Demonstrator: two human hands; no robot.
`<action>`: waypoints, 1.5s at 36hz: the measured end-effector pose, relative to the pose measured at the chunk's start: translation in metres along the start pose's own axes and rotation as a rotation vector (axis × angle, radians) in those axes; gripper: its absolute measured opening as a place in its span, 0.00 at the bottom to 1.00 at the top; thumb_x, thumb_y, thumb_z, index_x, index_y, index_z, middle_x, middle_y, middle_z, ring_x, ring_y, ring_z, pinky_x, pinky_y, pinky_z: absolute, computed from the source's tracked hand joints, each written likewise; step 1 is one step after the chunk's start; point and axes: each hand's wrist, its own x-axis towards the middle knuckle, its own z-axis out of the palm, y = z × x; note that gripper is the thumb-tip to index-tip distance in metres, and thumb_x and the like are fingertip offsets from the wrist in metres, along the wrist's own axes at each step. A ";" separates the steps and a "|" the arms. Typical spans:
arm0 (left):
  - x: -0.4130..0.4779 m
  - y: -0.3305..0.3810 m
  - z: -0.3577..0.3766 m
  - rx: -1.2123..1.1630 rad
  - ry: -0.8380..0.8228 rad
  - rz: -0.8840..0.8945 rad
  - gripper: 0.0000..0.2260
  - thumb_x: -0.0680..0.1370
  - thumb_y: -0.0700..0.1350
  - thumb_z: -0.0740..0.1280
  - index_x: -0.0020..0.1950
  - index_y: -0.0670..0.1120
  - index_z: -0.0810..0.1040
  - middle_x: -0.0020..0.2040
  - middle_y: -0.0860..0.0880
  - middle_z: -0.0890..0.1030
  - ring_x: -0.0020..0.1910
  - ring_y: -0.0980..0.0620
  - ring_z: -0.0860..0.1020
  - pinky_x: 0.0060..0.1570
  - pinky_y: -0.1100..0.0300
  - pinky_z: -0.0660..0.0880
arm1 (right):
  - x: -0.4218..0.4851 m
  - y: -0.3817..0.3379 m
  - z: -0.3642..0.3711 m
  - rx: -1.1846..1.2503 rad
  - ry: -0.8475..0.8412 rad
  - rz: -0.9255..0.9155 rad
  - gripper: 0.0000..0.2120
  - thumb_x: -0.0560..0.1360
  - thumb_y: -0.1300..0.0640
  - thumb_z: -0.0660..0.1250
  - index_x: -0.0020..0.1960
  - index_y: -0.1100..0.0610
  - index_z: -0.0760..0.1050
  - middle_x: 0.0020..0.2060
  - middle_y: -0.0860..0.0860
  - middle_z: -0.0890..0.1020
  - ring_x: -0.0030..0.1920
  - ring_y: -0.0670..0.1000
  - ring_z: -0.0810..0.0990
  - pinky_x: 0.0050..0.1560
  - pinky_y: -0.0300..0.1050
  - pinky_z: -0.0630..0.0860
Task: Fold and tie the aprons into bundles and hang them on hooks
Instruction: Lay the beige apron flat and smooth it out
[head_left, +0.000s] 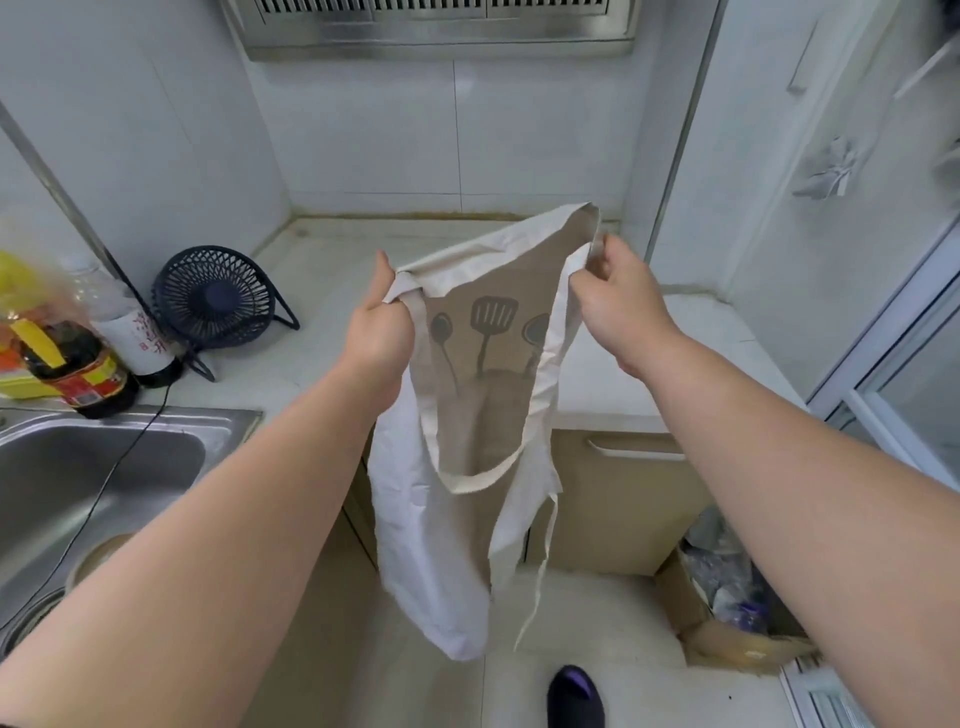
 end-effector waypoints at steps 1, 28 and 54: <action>0.009 0.005 0.008 0.025 -0.012 0.031 0.24 0.83 0.41 0.55 0.77 0.57 0.56 0.74 0.53 0.65 0.68 0.53 0.69 0.56 0.70 0.68 | 0.012 0.000 -0.001 0.003 0.007 -0.008 0.09 0.77 0.61 0.58 0.52 0.48 0.70 0.42 0.41 0.77 0.44 0.42 0.75 0.41 0.36 0.69; 0.352 0.067 0.145 0.211 0.021 0.042 0.25 0.83 0.52 0.57 0.78 0.59 0.52 0.68 0.55 0.69 0.31 0.69 0.70 0.23 0.78 0.65 | 0.384 0.041 0.006 -0.264 -0.031 -0.108 0.26 0.79 0.62 0.58 0.74 0.62 0.53 0.70 0.59 0.64 0.68 0.57 0.64 0.56 0.35 0.61; 0.578 -0.148 0.149 0.779 -0.282 -0.287 0.19 0.79 0.48 0.63 0.68 0.43 0.72 0.64 0.44 0.75 0.60 0.44 0.75 0.53 0.59 0.70 | 0.528 0.260 0.117 -0.613 -0.331 0.669 0.15 0.76 0.53 0.64 0.54 0.65 0.73 0.46 0.58 0.78 0.41 0.58 0.79 0.39 0.45 0.74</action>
